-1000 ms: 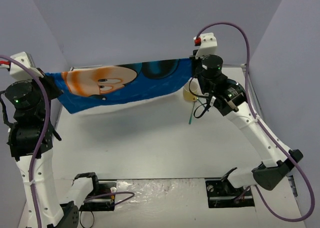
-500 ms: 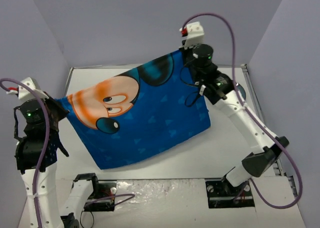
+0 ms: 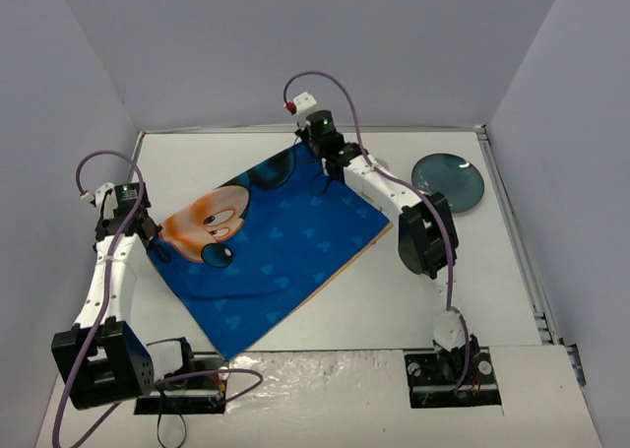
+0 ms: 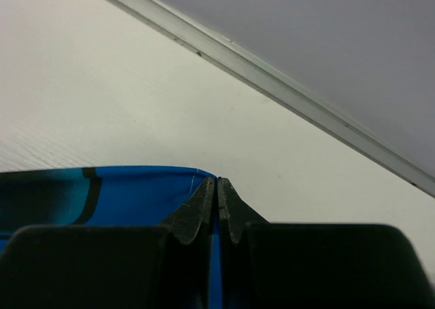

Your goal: Set the dinner table for one person

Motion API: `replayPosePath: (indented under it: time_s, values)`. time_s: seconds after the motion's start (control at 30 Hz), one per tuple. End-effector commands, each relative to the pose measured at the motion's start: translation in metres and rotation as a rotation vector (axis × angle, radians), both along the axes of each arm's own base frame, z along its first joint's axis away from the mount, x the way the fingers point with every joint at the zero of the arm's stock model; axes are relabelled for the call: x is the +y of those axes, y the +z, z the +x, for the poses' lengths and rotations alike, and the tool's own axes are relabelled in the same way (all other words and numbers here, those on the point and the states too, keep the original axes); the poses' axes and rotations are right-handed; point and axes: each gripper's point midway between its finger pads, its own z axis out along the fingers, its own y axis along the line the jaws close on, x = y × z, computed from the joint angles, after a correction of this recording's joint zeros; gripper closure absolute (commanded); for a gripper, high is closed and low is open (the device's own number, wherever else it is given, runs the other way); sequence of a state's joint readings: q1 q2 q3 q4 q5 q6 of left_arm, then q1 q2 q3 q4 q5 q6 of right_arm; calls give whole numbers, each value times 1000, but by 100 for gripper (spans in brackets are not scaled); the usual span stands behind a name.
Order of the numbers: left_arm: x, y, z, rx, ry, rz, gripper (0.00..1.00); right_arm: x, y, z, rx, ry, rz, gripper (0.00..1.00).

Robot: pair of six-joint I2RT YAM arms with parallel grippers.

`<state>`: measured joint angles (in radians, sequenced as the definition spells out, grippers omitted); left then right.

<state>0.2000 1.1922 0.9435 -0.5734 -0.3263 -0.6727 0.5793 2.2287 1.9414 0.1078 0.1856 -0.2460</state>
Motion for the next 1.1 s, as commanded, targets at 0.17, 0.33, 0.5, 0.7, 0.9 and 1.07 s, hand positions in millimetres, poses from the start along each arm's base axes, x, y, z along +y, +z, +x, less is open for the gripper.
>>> replayPosePath:
  time_s: [0.17, 0.33, 0.5, 0.7, 0.9, 1.07]
  values:
    - [52, -7, 63, -107, 139, 71, 96, 47, 34, 57, -277, 89, 183, 100]
    - [67, -23, 73, -72, 173, 59, 91, 58, 33, 71, -326, 95, 209, 82]
    - [86, -18, 70, -105, 233, 32, 80, 55, 71, 73, -392, 75, 273, 40]
    - [74, 29, 90, -205, 93, 34, 15, 31, 156, 32, -415, 64, 343, 4]
    - [-12, 81, 129, -260, -273, 18, 3, -24, 200, -38, -332, -20, 380, 0]
    - [-113, 70, 158, -234, -545, -45, 3, -82, 180, -91, -229, -216, 473, 0]
